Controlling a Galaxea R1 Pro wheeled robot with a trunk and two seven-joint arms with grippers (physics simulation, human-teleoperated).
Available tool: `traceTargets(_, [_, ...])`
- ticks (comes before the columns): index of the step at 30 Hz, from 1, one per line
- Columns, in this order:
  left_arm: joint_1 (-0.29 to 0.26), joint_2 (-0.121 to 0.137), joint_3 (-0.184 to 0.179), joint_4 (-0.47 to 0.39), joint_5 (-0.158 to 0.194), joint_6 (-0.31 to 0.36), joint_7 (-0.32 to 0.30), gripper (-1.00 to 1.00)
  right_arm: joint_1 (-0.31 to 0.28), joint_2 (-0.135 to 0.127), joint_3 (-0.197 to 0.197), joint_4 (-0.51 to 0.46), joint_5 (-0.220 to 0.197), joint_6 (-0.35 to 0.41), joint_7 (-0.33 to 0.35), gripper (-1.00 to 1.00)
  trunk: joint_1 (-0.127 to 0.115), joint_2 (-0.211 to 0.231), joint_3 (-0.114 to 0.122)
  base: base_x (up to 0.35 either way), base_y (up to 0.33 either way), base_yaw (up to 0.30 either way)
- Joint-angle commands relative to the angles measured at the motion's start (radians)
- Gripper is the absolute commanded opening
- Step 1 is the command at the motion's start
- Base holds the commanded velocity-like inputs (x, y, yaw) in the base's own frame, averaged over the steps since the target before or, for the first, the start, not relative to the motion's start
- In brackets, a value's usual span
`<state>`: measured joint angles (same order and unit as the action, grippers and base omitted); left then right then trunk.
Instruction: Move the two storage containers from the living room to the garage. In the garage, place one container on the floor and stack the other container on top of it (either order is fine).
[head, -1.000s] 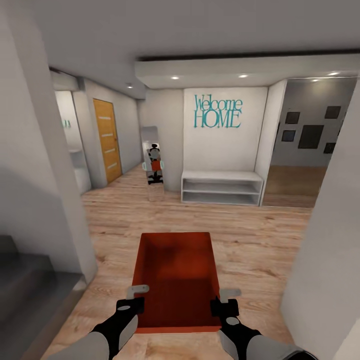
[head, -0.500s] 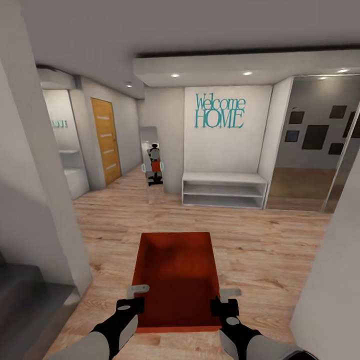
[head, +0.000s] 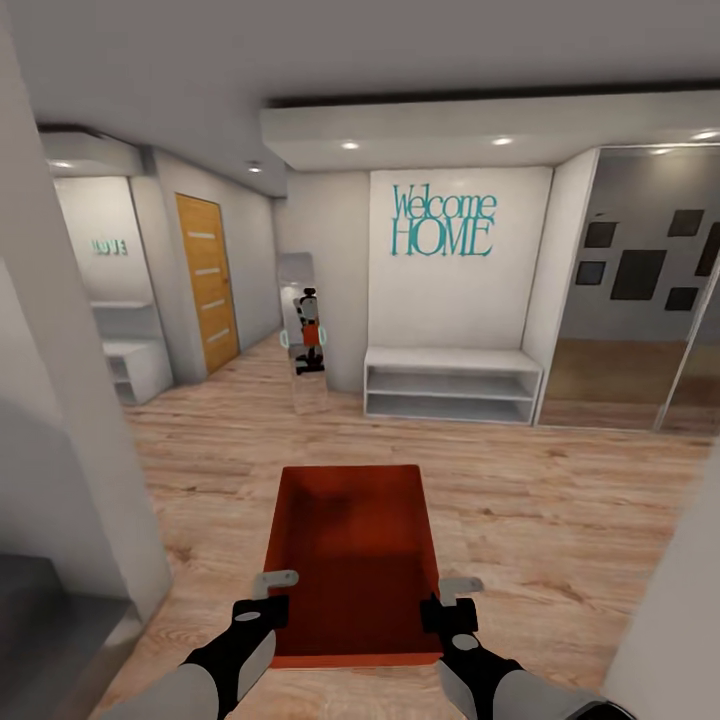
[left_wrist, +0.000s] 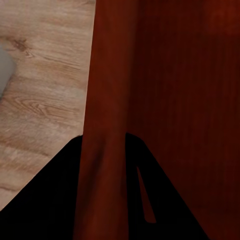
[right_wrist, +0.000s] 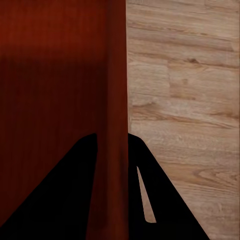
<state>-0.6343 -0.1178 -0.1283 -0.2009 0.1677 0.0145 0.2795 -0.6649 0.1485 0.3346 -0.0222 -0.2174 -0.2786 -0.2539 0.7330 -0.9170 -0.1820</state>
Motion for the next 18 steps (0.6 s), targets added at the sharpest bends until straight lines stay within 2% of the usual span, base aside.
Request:
traceTargets(1, [-0.001,0.037,0.032,0.0,0.055,0.002,0.004,-1.0,-0.001,-0.008,-0.059,-0.004,0.012,-0.011,0.002,-1.0,0.001,-0.001,-0.001,0.322,0.0,0.0])
traceTargets(18, [-0.001,0.037,0.032,0.0,0.054,0.002,0.004,-1.0,-0.001,-0.008,-0.059,-0.004,0.012,-0.011,0.002,-1.0,0.001,-0.001,-0.001,0.322,0.0,0.0])
